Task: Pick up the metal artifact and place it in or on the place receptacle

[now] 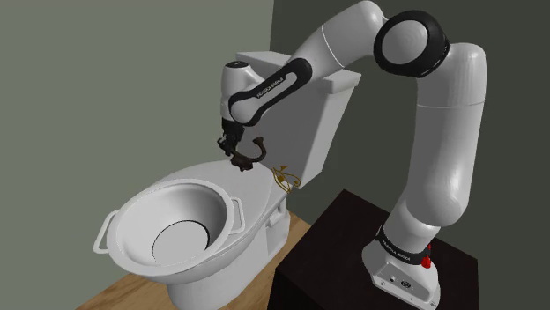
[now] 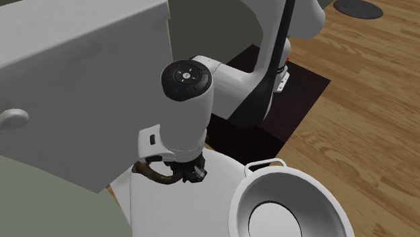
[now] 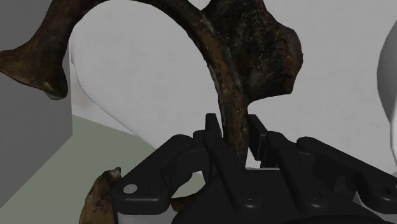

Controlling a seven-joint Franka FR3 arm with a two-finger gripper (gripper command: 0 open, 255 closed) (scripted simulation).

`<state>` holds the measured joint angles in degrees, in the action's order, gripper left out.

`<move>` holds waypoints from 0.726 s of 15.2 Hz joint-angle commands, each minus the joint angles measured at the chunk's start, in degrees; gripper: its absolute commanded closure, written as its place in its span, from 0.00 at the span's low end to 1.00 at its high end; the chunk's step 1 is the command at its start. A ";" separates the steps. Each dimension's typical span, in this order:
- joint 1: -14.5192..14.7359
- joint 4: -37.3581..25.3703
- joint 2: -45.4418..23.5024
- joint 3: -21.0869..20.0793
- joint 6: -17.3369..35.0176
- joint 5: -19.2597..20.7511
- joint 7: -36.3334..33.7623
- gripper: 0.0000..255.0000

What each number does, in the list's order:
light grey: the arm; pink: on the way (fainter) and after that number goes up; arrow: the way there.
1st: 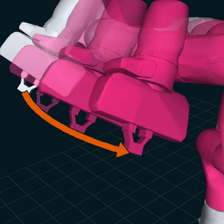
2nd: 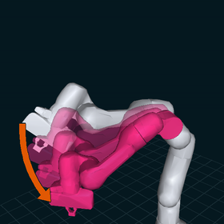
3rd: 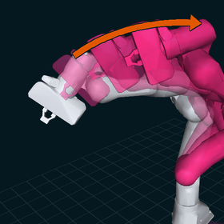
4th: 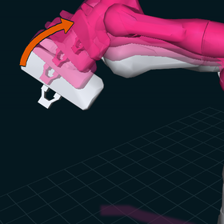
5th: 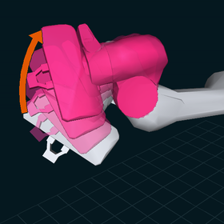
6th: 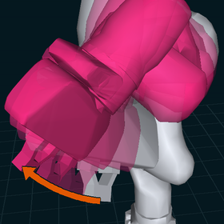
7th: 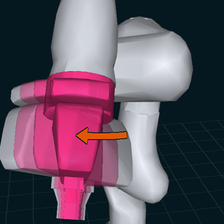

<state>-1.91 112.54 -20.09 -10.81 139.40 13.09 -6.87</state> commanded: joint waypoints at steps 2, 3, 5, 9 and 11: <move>-0.10 -0.55 1.41 -0.33 -1.91 -0.64 0.45 1.00; -0.16 -0.75 1.85 -0.42 -2.54 -0.86 0.64 1.00; -0.26 -1.20 2.71 -0.59 -3.81 -1.27 1.01 1.00; -0.40 -2.00 3.99 -0.83 -5.84 -1.91 1.57 1.00; 1.37 -1.69 4.16 -1.52 -6.01 -1.27 -1.28 1.00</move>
<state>-1.20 110.87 -15.91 -12.07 133.50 11.57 -7.07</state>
